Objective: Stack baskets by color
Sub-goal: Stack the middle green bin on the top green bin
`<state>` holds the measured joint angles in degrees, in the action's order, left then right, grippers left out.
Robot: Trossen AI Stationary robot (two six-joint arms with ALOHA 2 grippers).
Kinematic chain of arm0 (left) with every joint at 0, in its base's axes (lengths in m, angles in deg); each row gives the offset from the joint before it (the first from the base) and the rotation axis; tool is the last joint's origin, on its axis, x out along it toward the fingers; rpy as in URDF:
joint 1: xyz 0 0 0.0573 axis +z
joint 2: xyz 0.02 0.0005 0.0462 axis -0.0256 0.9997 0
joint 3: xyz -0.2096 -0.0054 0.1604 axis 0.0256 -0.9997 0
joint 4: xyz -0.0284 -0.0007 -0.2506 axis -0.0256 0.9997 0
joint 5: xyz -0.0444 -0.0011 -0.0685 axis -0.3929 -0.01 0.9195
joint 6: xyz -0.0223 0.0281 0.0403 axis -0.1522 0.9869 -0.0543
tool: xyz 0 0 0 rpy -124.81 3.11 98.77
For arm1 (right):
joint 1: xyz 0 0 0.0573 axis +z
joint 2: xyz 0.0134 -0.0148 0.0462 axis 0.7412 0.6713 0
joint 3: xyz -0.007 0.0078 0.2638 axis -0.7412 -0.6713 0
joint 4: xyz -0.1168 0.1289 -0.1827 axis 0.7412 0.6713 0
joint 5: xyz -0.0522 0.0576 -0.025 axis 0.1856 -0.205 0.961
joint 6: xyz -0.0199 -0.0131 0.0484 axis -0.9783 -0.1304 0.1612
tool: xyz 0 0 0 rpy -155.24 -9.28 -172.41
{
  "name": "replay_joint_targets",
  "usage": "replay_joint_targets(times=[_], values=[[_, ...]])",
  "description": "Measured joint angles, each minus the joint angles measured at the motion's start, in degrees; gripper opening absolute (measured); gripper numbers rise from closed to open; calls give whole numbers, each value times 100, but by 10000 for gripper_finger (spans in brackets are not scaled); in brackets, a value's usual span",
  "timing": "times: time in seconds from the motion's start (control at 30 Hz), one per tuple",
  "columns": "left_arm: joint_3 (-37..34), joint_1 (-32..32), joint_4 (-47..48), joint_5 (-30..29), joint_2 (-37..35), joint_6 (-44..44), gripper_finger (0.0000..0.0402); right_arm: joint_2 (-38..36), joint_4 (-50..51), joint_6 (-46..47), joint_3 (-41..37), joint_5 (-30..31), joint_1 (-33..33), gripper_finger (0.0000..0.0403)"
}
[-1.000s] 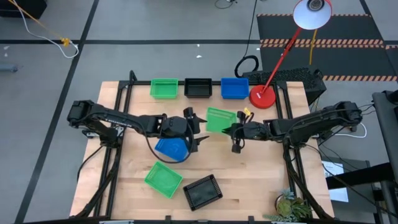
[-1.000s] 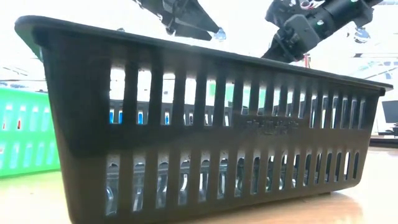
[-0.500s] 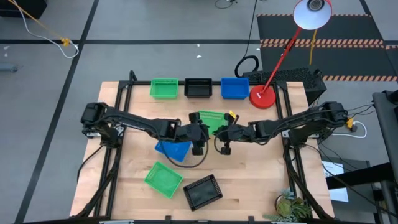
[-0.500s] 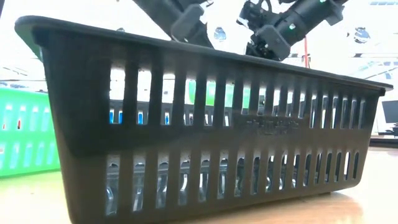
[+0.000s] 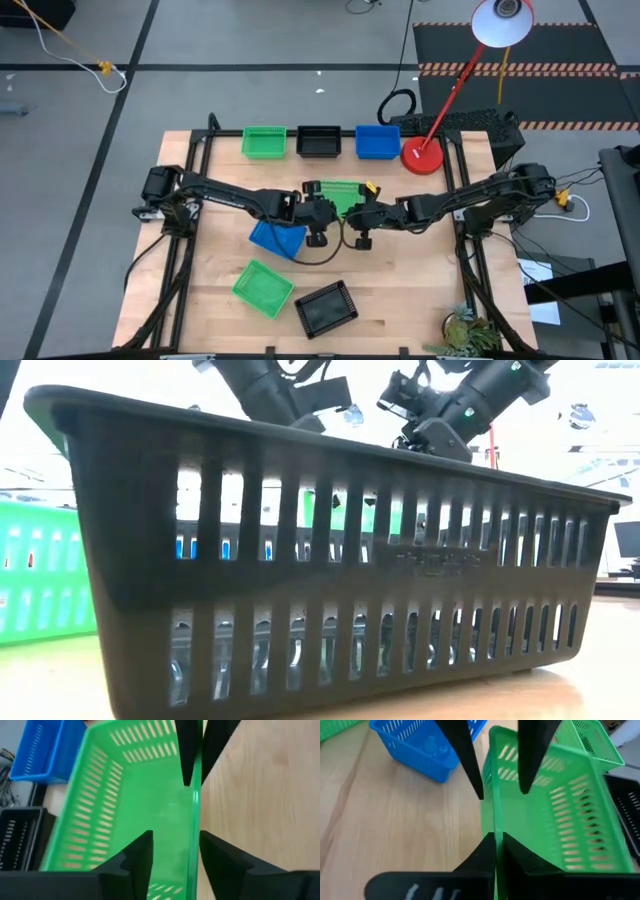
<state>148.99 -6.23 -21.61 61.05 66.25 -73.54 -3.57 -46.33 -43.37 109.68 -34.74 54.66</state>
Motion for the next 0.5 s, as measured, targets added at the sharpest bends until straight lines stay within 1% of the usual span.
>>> replay_joint_targets(times=[0.2, 0.37, 0.43, 0.5], values=[[2, -4, -15, 24, 33, 156, 93, 0, -26, -45, -2, 5, 0, 6], [2, -4, 1, 53, 33, 398, 21, -2, -72, -59, -2, 16, 0, 7], [2, -5, 5, 55, 33, 461, 9, -2, -79, -118, -2, 7, 3, 11], [2, -6, 25, 55, 33, 480, 11, -2, -85, -144, -2, 9, 36, 22]])
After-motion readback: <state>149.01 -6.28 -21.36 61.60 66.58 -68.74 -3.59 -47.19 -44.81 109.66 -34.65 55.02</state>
